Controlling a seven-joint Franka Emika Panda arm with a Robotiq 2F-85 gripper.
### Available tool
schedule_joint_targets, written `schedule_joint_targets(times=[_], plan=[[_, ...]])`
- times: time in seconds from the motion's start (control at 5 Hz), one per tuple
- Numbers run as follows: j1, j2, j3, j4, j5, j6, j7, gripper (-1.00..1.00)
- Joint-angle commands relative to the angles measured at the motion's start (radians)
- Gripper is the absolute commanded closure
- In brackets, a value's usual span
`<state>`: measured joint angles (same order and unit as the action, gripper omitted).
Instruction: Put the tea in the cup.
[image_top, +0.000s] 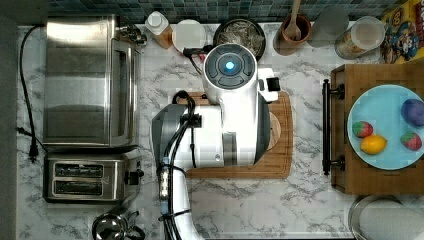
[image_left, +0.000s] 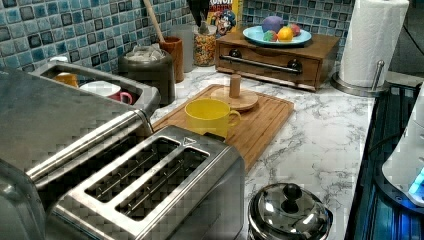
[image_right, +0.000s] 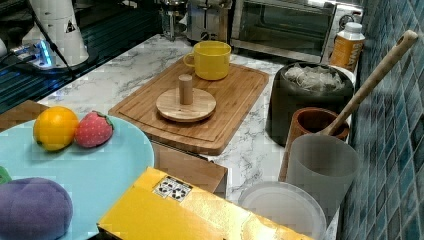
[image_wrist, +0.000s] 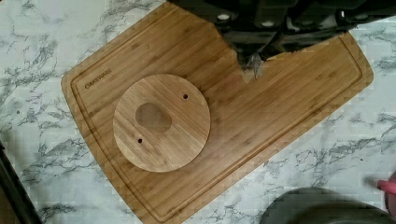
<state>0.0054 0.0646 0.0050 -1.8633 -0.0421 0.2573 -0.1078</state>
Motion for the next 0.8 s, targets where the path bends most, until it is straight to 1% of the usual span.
schedule_joint_targets(times=[0.2, 0.4, 0.6, 0.8], plan=[[0.001, -0.057, 0.013, -0.083, 0.002, 0.1, 0.033, 1.0], [0.023, -0.072, 0.035, -0.135, 0.0, 0.137, -0.006, 1.0], [0.051, -0.033, 0.068, -0.15, 0.003, 0.102, -0.056, 1.0], [0.077, -0.065, 0.091, -0.197, 0.006, 0.15, -0.111, 1.0]])
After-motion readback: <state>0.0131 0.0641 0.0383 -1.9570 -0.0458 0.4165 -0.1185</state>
